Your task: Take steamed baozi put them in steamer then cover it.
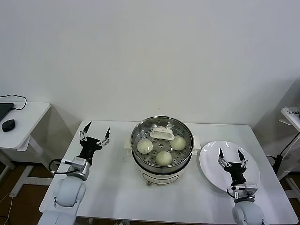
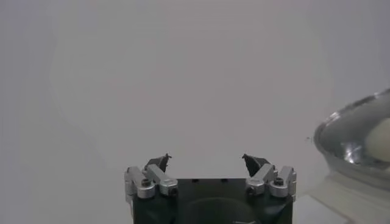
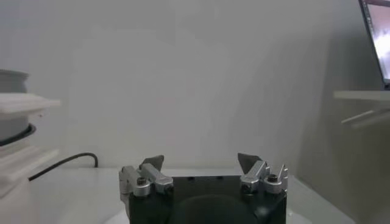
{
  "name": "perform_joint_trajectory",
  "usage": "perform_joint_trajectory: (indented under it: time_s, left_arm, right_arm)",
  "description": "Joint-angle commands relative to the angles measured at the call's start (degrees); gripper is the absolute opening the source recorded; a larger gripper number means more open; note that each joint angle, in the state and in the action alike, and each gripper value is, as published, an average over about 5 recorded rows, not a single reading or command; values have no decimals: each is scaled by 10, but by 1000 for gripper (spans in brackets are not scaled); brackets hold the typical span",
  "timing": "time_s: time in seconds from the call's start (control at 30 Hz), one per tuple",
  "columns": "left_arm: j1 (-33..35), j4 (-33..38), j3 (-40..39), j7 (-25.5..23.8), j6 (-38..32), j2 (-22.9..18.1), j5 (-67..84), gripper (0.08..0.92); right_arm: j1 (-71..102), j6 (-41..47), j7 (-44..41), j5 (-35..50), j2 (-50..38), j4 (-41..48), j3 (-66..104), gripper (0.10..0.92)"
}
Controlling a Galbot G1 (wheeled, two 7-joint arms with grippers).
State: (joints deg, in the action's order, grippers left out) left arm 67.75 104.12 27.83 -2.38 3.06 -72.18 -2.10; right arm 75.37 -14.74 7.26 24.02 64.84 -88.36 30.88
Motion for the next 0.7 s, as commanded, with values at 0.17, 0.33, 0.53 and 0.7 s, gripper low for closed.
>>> perform_joint_trajectory:
  time_s: [0.17, 0.33, 0.53, 0.7]
  left_arm:
    - [72, -17, 35, -26, -78, -9, 59, 823]
    - [83, -19, 34, -29, -85, -12, 60, 823]
    - [87, -16, 32, -30, -87, -11, 59, 823]
    - [88, -15, 30, -30, -88, -10, 59, 823]
  right_arm:
    - [36, 11, -10, 14, 7, -28, 8, 823]
    - [41, 17, -14, 12, 10, -32, 14, 823]
    - [43, 15, -16, 9, 10, -31, 18, 823]
    - [43, 14, -17, 7, 12, -30, 20, 823]
